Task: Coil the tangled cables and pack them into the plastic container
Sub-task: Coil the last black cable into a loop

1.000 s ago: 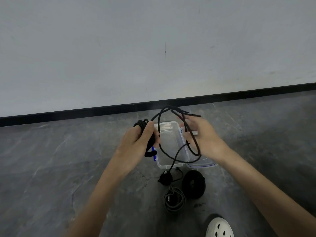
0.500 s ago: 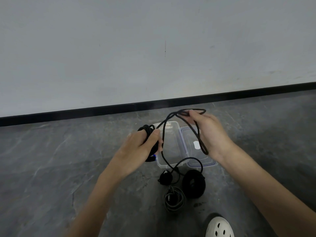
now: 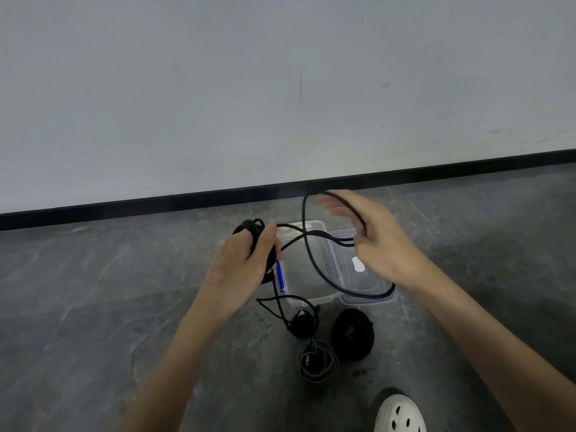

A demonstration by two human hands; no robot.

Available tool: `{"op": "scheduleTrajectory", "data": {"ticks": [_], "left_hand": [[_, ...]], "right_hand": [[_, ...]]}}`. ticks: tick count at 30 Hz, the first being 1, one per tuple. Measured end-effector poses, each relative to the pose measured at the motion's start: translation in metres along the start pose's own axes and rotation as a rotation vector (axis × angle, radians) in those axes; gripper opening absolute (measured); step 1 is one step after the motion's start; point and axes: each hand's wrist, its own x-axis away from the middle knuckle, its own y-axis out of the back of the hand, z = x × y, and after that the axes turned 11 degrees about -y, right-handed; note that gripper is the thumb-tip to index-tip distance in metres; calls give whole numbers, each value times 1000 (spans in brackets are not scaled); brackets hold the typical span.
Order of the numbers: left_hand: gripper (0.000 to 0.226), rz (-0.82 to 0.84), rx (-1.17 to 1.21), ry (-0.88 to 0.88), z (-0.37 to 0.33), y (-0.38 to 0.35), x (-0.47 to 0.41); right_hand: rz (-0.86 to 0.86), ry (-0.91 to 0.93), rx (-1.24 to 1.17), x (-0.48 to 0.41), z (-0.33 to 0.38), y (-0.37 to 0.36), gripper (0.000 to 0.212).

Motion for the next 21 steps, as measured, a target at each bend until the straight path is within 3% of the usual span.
{"op": "scheduleTrajectory", "data": {"ticks": [3,8,14,17,21], "left_hand": [[46,-51,-6,15,-1,0,1],[46,-81,-34,2,-2,3,1],[43,-142,-164,-38,-4,3,2],[37,-125,-103,-43,-5,3,2],[39,-44,185,-12,-9,2,1]], "right_hand": [[30,30,117,3,1,-4,89],[-6,-112,22,3,4,-8,92],[77,-197,-23,3,5,-9,53],[142,-254,-87,2,5,-7,47],[107,-324,-280,-1,4,-3,43]]}}
